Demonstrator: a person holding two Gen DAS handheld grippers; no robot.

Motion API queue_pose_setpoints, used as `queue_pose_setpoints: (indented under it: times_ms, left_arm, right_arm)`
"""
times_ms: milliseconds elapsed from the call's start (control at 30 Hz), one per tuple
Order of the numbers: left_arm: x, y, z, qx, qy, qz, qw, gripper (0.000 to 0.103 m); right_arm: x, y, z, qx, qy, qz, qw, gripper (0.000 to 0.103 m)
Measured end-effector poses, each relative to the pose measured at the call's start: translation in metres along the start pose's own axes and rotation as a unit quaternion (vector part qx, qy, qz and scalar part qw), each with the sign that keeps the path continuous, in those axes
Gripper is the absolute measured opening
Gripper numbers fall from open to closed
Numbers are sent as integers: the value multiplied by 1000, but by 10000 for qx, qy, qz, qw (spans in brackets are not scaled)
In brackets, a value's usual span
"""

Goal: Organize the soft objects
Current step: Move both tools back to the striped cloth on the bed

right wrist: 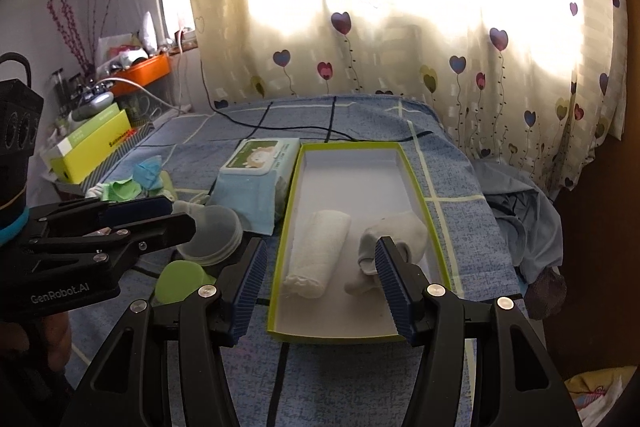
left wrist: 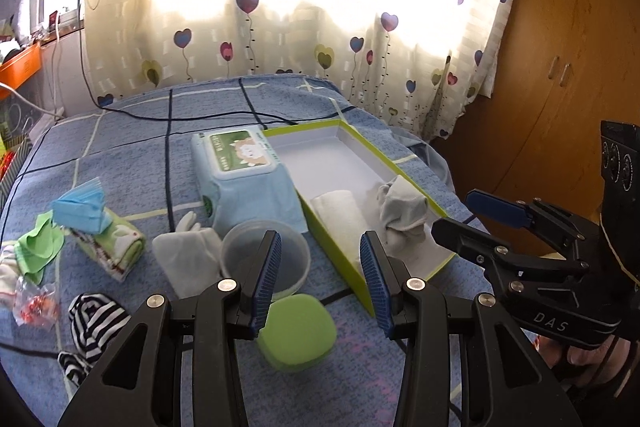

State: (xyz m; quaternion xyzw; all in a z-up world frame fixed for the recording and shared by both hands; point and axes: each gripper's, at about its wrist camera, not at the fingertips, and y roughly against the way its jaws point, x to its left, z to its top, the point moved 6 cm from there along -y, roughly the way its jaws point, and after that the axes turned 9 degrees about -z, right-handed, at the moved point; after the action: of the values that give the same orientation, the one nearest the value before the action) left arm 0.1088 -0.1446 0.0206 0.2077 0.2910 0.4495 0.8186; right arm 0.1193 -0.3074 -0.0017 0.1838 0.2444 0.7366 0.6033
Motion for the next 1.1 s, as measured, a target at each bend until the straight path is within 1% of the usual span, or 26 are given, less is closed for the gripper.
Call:
queue_pose_setpoints:
  times_ms: [300,633,900,1100]
  left_arm:
    - [22,21,-11,-149,149,239,9995,43]
    - [50,36,-23,-189,402,497,9978,43]
    - [66,43,-35,-184,589,663,9959,42]
    - [81,52,-45,-220,678,918,9932,43]
  right_arm:
    - [34,3,3,12,262,241,9994,56]
    - [61,0,4,62,471,452,9978,56]
    - [86,-2,2,114,667,718,9951,56]
    - [107,-4,-2,189,843,929,9919,56]
